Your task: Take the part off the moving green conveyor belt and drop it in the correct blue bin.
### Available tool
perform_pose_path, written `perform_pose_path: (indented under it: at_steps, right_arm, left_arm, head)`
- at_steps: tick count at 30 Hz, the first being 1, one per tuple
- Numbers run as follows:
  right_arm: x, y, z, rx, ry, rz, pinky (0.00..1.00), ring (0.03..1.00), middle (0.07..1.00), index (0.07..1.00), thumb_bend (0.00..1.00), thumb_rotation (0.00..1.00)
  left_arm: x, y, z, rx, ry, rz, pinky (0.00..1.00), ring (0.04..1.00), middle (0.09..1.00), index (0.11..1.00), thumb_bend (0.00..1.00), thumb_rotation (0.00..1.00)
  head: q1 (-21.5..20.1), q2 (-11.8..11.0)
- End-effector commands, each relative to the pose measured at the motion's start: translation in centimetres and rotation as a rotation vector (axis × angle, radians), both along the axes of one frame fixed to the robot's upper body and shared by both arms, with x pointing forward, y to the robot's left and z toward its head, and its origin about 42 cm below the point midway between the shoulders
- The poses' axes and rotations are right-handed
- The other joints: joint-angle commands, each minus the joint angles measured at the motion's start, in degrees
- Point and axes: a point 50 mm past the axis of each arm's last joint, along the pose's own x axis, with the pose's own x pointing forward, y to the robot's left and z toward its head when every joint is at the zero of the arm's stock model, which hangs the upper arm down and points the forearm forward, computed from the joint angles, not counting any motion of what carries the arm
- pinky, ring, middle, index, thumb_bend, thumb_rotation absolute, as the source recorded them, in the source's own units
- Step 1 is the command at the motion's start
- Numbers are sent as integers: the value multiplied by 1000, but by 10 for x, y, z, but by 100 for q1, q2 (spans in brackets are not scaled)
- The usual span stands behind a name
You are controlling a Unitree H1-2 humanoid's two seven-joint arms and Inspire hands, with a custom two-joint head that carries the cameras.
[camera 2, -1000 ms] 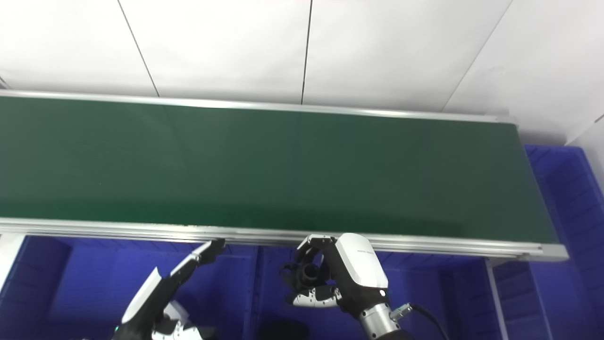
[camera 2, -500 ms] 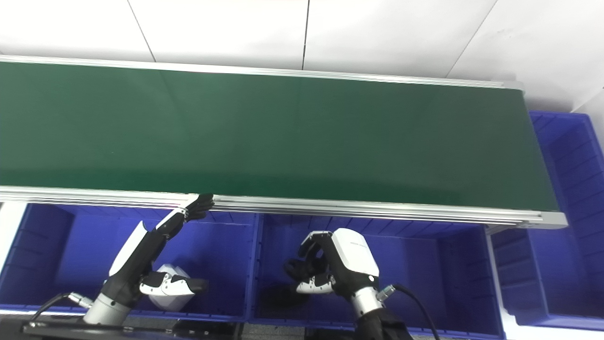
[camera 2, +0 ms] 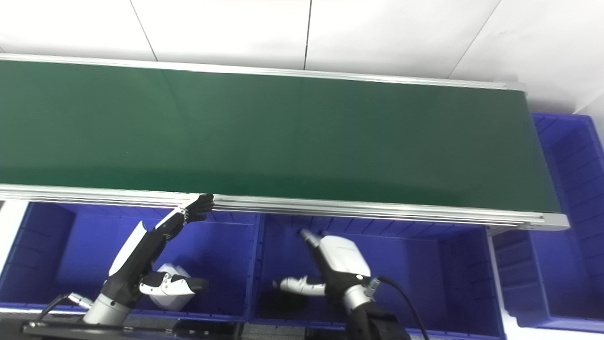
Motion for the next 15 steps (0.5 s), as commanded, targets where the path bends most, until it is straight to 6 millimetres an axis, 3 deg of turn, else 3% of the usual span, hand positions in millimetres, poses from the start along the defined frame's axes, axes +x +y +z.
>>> perform_pose_path:
  at_steps: [1,6,7,8,10,15]
  right_arm:
    - [-6,9,16,216,-108,-40,958,944,951,937,688,771]
    - [-22,16,27,450,-205,-68,757,868,919,941,708,736]
    - [-27,20,28,479,-215,-64,742,857,912,935,731,676]
    - [-30,22,28,498,-220,-60,733,849,906,928,759,602]
    - [-35,27,23,519,-238,-51,733,841,896,917,780,561]
    - [-38,32,7,577,-213,-80,756,841,887,923,827,551]
  left_arm:
    - [-3,2,6,-19,-28,-8,816,864,879,886,702,556]
    - [-2,6,2,-11,-15,-9,820,868,883,889,690,548]
    - [-1,6,1,-8,-11,-12,825,870,883,890,692,551]
    - [-1,6,0,-5,-9,-14,830,872,884,891,696,556]
    - [0,5,-2,0,-8,-19,831,872,885,891,694,557]
    - [5,4,-8,20,-17,-15,816,858,871,879,721,570]
  head:
    - [-24,-55]
    - [-129,-201]
    - [-165,-302]
    - [-165,-302]
    - [-181,-398]
    - [-186,-564]
